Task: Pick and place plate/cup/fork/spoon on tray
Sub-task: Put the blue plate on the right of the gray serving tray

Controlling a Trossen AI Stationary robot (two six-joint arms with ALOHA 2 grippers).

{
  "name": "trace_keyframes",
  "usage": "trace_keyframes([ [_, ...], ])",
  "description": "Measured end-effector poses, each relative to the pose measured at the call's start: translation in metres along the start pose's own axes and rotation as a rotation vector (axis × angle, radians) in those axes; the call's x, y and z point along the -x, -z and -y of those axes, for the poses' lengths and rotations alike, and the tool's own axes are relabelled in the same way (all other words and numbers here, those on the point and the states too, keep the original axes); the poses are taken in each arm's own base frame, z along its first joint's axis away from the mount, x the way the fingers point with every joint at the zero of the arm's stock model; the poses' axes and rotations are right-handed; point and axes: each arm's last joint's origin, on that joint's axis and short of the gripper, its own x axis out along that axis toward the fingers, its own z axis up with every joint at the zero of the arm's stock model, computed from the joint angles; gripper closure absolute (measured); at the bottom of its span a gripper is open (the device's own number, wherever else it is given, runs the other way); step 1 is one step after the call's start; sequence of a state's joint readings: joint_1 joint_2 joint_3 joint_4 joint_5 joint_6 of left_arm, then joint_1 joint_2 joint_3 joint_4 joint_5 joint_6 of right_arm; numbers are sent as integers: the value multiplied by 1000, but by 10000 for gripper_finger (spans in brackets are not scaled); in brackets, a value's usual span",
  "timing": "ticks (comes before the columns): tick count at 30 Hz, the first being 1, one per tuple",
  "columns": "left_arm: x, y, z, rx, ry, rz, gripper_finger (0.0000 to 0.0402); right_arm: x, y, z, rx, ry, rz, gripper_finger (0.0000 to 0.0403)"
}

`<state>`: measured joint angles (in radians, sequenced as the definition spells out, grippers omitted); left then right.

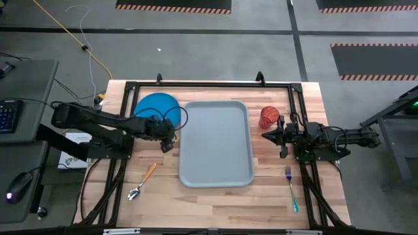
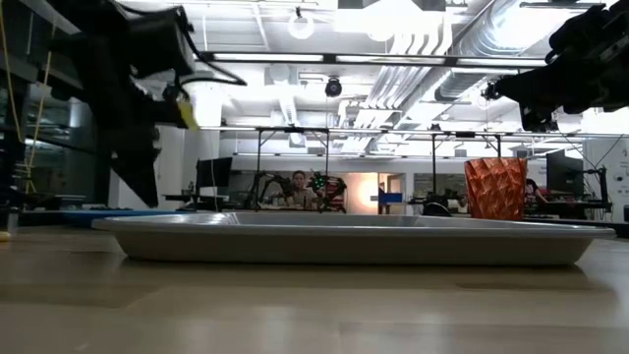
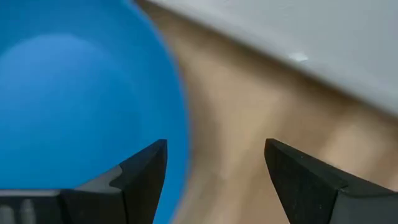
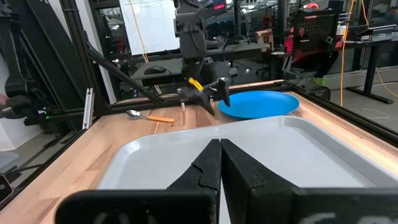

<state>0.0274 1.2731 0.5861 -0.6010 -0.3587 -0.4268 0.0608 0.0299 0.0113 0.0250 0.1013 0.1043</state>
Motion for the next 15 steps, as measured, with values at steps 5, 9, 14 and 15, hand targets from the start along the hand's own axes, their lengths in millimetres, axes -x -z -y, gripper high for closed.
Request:
trace_keyframes([
  [5, -18, 2, 1, 17, -66, -80, 143, 0, 0, 0, 0, 0, 0, 402],
  [9, -28, 2, 1, 24, -128, -110, 143, 0, 0, 0, 0, 0, 0, 402],
  [14, -33, 3, 0, 36, -145, -142, 143, 0, 0, 0, 0, -1, 0, 402],
  [15, -33, 3, 0, 41, -143, -143, 144, 0, 0, 0, 0, 0, 1, 402],
])
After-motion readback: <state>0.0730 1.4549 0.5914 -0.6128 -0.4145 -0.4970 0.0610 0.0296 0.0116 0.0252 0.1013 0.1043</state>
